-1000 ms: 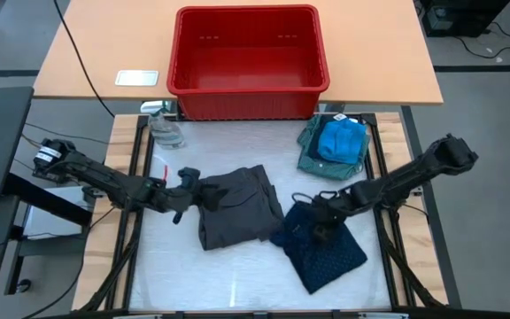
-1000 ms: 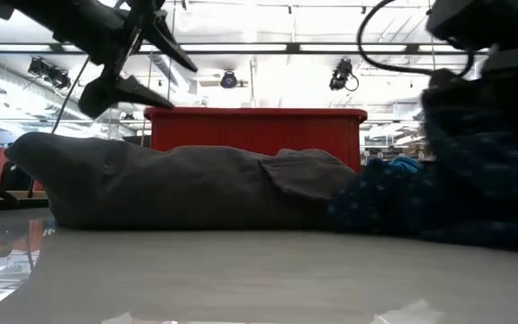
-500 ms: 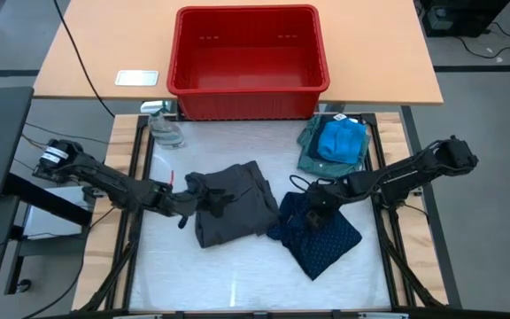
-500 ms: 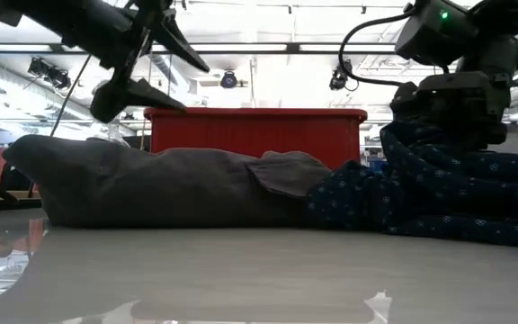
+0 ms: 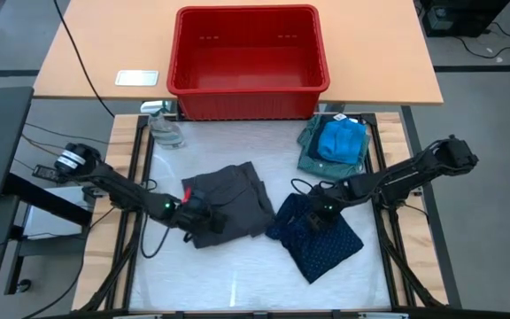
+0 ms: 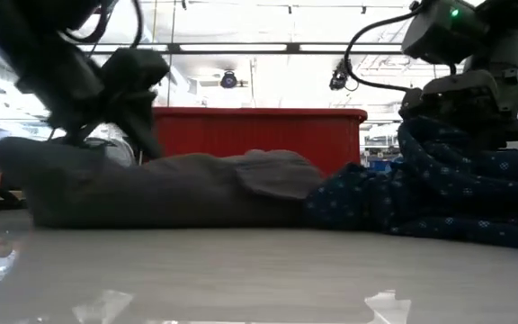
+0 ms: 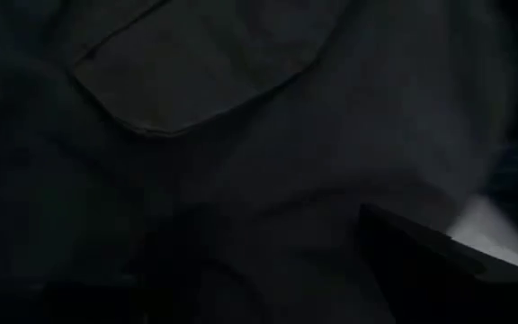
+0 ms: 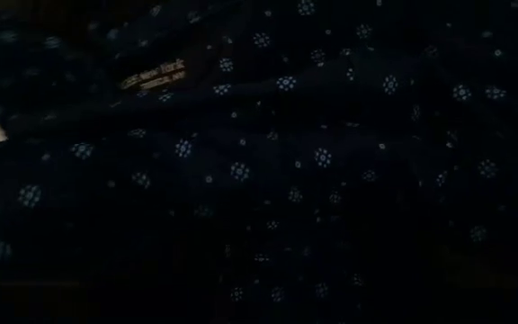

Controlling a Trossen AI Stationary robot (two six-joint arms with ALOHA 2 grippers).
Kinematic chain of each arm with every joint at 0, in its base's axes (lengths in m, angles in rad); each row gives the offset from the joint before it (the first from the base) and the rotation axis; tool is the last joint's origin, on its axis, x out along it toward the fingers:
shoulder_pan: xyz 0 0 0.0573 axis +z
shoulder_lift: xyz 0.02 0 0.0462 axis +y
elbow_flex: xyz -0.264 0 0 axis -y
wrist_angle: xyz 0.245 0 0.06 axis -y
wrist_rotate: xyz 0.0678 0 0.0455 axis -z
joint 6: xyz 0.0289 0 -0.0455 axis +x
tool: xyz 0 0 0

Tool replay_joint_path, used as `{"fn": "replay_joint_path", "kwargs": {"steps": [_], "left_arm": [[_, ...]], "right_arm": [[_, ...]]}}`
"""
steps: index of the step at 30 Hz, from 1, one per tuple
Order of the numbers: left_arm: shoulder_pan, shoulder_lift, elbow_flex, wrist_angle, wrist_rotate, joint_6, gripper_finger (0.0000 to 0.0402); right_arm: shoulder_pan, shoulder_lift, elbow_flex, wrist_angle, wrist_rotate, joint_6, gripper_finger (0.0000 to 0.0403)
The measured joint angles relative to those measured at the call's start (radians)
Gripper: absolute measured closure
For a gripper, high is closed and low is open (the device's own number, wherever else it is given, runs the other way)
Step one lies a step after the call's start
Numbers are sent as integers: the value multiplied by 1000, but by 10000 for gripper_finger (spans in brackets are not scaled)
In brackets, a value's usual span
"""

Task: Fold laundry
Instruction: Stack the dark blue polo shirt on top of the gray shorts

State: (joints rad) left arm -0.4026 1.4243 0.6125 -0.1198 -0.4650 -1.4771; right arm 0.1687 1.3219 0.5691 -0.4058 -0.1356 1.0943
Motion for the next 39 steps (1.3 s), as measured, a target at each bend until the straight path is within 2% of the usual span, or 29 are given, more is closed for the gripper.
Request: {"fn": "replay_joint_path", "kwargs": {"steps": [4, 8, 12, 16, 21, 25, 29, 34, 39], "left_arm": [[-19, -46, -1, -134, 2, -62, 109], [-22, -132, -1, -157, -42, -45, 109], [-17, -202, 16, -121, -103, 33, 109], [-16, -199, 82, -5, -153, 191, 111], [-24, -94, 188, 109, -161, 348, 127], [-45, 54, 312, 123, -162, 359, 140], [-60, 223, 448, 116, -142, 343, 142], [-60, 366, 571, 104, -90, 223, 131], [-61, 453, 615, 102, -29, 35, 114]], "right_arm": [[25, 2, -2, 89, -33, 31, 158], [28, -40, 13, 143, -62, -34, 158], [13, -109, 56, 149, -70, -147, 158], [3, -169, 69, 140, -120, -250, 158], [18, -148, 48, 120, -204, -367, 158], [28, -104, 41, 59, -158, -382, 158], [27, -123, 41, 15, -122, -380, 158], [15, -194, 41, -40, -122, -338, 158], [-5, -284, 42, -178, -124, -277, 158]]}}
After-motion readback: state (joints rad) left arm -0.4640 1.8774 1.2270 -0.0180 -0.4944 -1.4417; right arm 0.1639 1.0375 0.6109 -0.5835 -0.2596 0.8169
